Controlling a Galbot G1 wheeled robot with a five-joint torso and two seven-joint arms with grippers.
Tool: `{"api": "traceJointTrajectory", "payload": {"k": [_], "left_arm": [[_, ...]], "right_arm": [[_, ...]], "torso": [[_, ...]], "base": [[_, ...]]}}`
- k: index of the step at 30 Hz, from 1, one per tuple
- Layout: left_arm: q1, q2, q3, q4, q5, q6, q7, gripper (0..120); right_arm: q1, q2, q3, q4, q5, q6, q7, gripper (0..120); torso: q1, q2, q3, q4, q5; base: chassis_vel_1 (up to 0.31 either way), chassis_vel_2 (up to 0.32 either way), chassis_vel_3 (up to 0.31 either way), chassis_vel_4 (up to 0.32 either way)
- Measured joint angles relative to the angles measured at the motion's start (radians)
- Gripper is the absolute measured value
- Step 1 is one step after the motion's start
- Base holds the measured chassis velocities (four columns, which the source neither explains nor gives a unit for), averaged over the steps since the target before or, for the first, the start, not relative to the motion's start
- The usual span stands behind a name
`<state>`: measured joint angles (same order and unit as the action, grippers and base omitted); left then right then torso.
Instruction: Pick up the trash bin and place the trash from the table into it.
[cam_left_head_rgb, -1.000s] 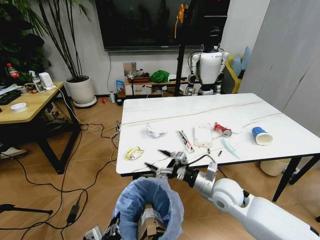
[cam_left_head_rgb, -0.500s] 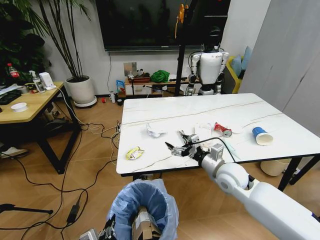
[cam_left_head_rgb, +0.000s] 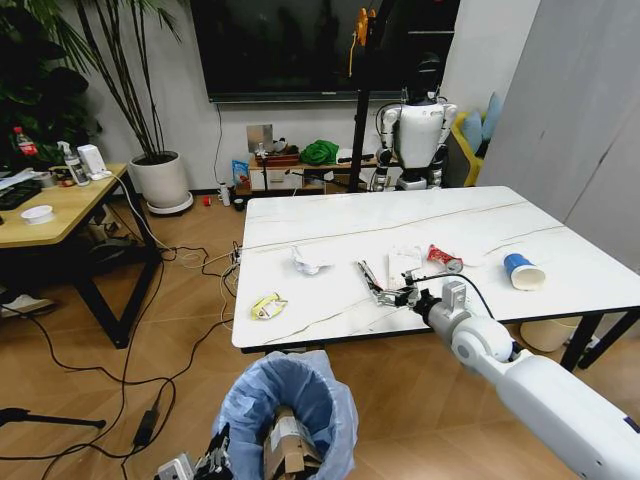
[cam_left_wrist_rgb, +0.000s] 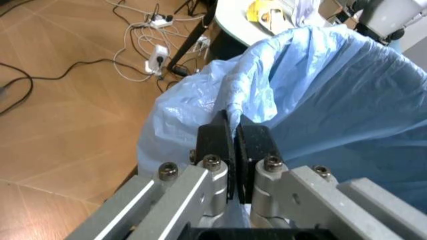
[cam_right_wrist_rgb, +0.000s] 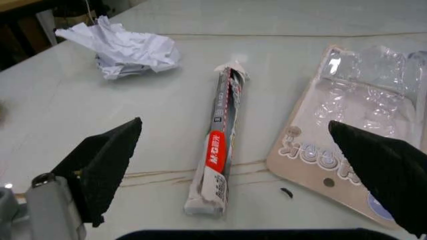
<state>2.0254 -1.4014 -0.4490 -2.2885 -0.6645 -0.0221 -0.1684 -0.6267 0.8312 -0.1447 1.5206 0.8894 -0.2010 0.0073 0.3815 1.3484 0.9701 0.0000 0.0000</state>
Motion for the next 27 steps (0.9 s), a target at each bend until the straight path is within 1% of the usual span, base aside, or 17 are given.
{"api": "traceJointTrajectory", "payload": {"k": [8, 16, 20, 22, 23, 24, 26, 27], "left_arm": [[-0.004, -0.011, -0.011, -0.001, -0.004, 0.0, 0.0, 0], [-0.007, -0.013, -0.014, 0.004, -0.004, 0.0, 0.0, 0], [-0.009, -0.012, -0.017, 0.007, -0.005, 0.0, 0.0, 0], [-0.009, -0.011, -0.017, 0.008, -0.005, 0.0, -0.001, 0], [-0.009, -0.011, -0.017, 0.008, -0.006, 0.0, -0.001, 0], [-0.009, -0.01, -0.017, 0.008, -0.006, 0.0, -0.001, 0], [-0.009, -0.009, -0.018, 0.008, -0.007, 0.0, -0.001, 0], [-0.009, -0.009, -0.018, 0.008, -0.007, 0.0, -0.001, 0]], "right_arm": [[0.032, 0.04, -0.071, -0.071, -0.024, 0.011, -0.034, 100], [0.056, 0.066, -0.102, -0.127, -0.038, 0.029, -0.06, 100], [0.064, 0.076, -0.111, -0.151, -0.039, 0.049, -0.082, 97], [0.066, 0.08, -0.113, -0.166, -0.038, 0.055, -0.093, 88], [0.066, 0.08, -0.113, -0.17, -0.037, 0.056, -0.098, 86], [0.067, 0.081, -0.113, -0.175, -0.036, 0.059, -0.105, 80], [0.068, 0.081, -0.114, -0.179, -0.034, 0.062, -0.109, 75], [0.068, 0.081, -0.114, -0.179, -0.034, 0.062, -0.109, 75]], "torso": [[0.0, 0.0, 0.0, 0.0002, 0.0], [0.0, 0.0, 0.0, 0.0002, -0.0001], [0.0, 0.0, 0.0, 0.0001, 0.0], [0.0, 0.0, 0.0, 0.0001, -0.0001], [0.0, 0.0, 0.0, 0.0001, 0.0], [0.0, 0.0, 0.0, 0.0001, 0.0], [0.0, 0.0, 0.0, 0.0001, 0.0], [0.0, 0.0, 0.0, 0.0001, 0.0]], "base": [[0.0, 0.0, 0.0, 0.0], [0.0, 0.0, 0.0, 0.0], [0.0, 0.0, 0.0, 0.0], [0.0, 0.0, 0.0, 0.0], [0.0, 0.0, 0.0, 0.0], [0.0, 0.0, 0.0, 0.0], [0.0, 0.0, 0.0, 0.0], [0.0, 0.0, 0.0, 0.0]]}}
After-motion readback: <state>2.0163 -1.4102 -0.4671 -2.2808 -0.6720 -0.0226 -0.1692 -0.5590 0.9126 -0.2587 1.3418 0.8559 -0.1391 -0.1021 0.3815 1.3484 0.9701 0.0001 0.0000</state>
